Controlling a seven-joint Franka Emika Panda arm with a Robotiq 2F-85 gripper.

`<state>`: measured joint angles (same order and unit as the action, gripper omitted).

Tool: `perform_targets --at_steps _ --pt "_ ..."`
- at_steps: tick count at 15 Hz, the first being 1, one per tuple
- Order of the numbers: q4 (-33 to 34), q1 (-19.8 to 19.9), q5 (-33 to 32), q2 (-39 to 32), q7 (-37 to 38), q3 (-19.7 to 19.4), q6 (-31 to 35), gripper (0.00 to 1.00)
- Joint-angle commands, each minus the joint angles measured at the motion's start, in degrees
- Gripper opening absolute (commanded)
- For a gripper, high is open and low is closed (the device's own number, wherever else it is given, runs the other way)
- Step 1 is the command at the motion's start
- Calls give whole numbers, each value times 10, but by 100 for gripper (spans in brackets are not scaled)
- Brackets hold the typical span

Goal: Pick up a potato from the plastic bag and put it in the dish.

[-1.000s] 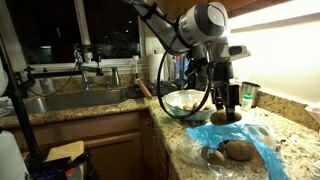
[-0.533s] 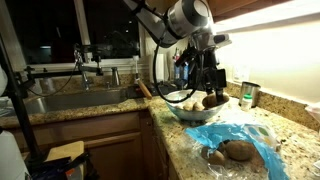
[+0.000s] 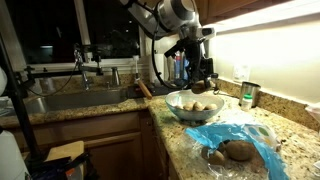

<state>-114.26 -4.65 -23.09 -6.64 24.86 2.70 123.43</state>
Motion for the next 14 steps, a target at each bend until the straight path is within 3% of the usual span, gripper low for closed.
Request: perform_targets --at_steps 1,9,14 --pt "13 -5 7 11 -89 6 -33 36" --pt "89 5 30 -21 -267 7 -73 36" --pt "169 6 80 -74 -370 12 -91 36"
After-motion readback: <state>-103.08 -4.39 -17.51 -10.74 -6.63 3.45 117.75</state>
